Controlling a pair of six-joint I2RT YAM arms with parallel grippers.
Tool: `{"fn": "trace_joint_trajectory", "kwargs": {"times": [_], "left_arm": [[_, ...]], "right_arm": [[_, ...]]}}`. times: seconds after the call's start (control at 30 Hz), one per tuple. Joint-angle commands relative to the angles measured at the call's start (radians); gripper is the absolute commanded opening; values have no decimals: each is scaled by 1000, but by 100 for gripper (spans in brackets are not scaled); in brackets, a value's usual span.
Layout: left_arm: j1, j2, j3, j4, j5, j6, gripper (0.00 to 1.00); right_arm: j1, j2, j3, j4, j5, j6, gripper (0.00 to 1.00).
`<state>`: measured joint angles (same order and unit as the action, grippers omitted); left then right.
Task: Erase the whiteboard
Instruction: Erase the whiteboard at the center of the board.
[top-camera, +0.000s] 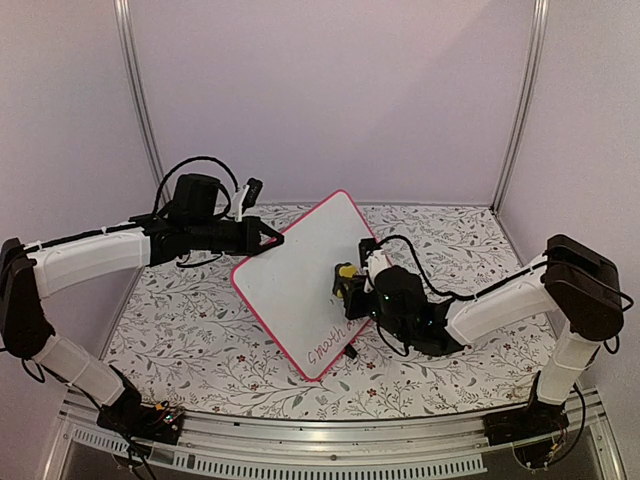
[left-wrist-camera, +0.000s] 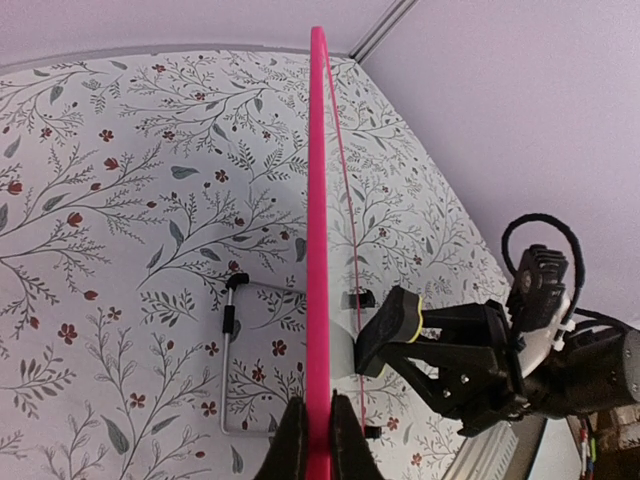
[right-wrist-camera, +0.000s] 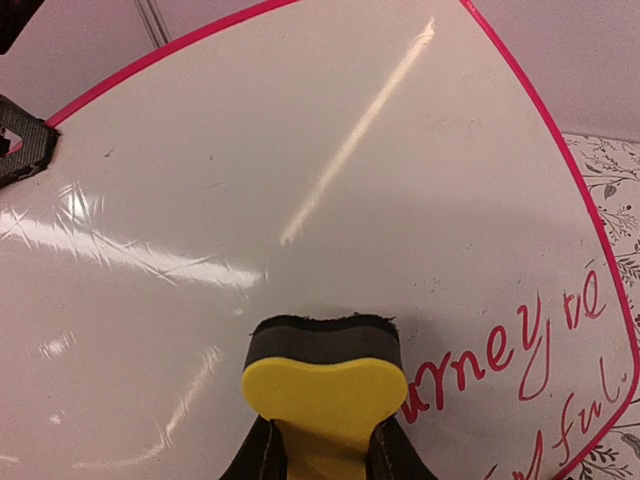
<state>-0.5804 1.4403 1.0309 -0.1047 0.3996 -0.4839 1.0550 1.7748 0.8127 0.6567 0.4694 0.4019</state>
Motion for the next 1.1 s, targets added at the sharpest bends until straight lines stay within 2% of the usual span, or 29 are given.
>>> {"fn": "trace_joint_trajectory", "kwargs": {"times": [0.0,0.27,0.47,0.67,1.07], "left_arm": [[-22,9,-11,18,25,73,0],[-22,10,-12,17,14,73,0],[-23,23,-12,19,19,71,0],[-24,31,-11,17,14,74,0],[-22,46,-8,16,14,74,0]], "right_arm": [[9,15,-75,-5,-67,39,21],[45,9,-79,-9,-27,35,22],[43,-6,-13,-13,32,-24,22],[39,-1,42,-5,-10,-54,23],[74,-35,-64,-28,-58,-3,22]]}}
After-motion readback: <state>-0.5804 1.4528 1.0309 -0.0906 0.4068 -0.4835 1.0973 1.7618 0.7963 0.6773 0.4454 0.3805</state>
